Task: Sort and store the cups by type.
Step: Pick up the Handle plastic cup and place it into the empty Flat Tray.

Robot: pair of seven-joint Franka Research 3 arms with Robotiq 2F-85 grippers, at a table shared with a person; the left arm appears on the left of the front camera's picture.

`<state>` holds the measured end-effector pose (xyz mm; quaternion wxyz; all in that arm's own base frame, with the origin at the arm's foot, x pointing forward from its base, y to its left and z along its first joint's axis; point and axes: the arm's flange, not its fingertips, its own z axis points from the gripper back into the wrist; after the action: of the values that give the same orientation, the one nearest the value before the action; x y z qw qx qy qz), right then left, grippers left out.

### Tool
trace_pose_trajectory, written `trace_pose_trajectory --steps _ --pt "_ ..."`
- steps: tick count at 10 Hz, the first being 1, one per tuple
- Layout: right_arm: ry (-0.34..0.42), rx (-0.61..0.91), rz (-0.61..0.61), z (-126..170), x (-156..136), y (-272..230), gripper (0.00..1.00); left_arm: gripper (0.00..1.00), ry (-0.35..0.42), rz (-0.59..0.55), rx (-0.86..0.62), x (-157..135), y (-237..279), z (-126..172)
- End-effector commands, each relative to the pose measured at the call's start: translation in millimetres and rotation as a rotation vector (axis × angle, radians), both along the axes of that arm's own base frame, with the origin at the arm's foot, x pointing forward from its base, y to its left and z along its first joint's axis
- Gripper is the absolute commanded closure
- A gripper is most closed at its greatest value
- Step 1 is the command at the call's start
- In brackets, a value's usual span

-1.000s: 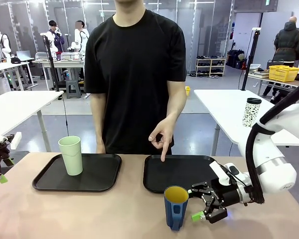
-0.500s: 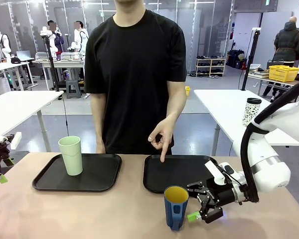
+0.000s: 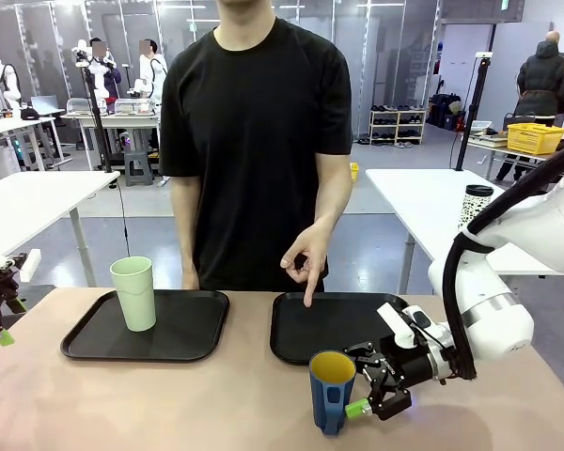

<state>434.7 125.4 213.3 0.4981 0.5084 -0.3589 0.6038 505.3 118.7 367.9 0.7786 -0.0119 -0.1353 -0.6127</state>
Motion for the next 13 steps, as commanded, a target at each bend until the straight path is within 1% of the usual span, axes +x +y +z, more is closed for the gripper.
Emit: trace_pose_trajectory --steps 1,7,11,12,13 --pt "-0.015 0.036 0.005 -7 5 11 0.0 0.0 -0.02 -0.01 -0.014 0 1 1" --pt "-0.005 0.083 0.079 -14 5 25 0.0 0.0 -0.02 -0.01 -0.014 0 1 1" --pt "0.009 0.081 0.11 -17 8 31 0.0 0.0 -0.02 -0.01 -0.014 0 1 1" --pt "0.002 0.066 0.127 -17 7 31 0.0 0.0 -0.02 -0.01 -0.014 0 1 1" --pt "-0.011 0.072 0.139 -17 7 29 0.12 0.0 -0.02 -0.01 -0.014 0 1 1"
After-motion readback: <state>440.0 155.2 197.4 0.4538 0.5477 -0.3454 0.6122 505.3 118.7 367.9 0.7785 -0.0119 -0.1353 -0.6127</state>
